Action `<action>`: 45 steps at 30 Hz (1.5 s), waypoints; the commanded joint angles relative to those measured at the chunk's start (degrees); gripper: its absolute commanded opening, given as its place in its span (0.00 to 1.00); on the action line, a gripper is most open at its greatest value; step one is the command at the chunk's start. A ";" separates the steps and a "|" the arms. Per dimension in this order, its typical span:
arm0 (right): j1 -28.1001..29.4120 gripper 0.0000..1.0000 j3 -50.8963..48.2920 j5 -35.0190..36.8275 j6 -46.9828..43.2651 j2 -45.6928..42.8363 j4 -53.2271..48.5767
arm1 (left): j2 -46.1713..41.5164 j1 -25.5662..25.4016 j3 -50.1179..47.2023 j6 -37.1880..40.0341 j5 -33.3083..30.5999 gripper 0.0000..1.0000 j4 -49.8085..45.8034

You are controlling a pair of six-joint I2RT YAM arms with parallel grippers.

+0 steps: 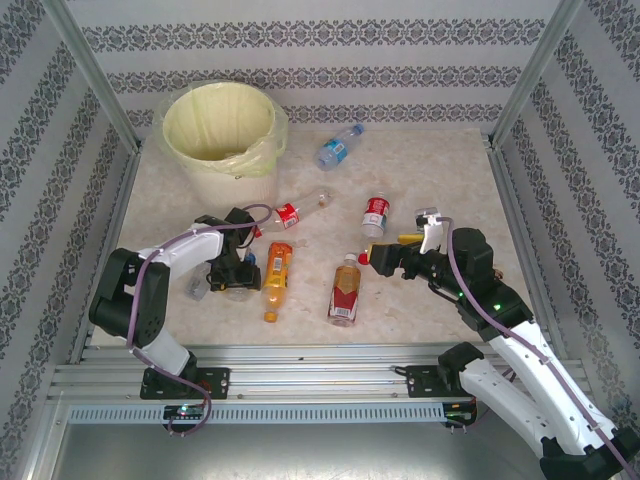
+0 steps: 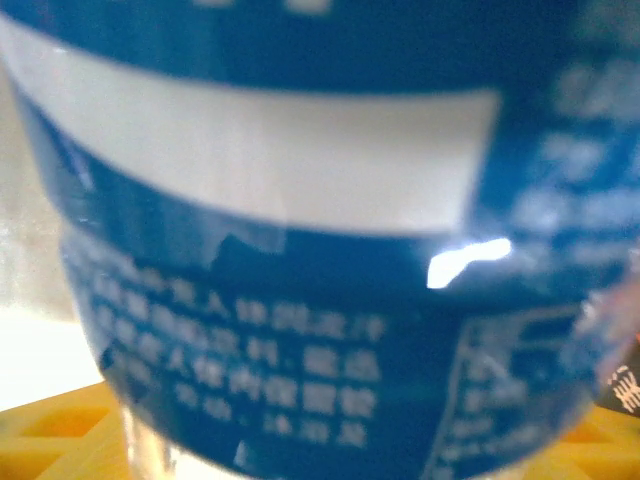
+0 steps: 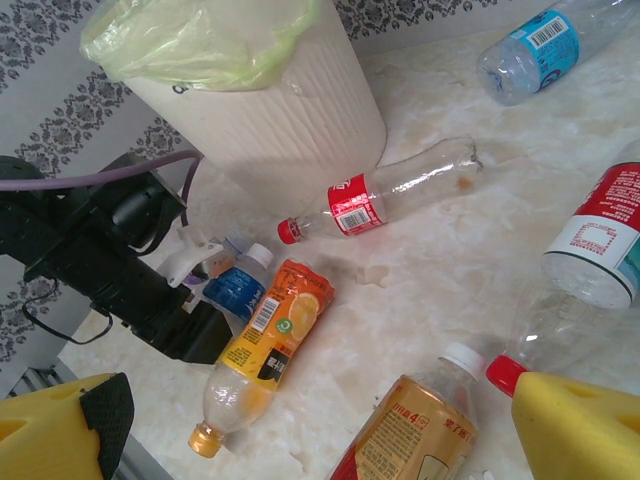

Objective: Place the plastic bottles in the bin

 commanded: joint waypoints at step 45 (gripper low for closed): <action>-0.46 0.98 9.63 -7.21 0.20 -4.80 13.15 | -0.87 -2.53 53.64 15.22 20.68 0.59 -5.08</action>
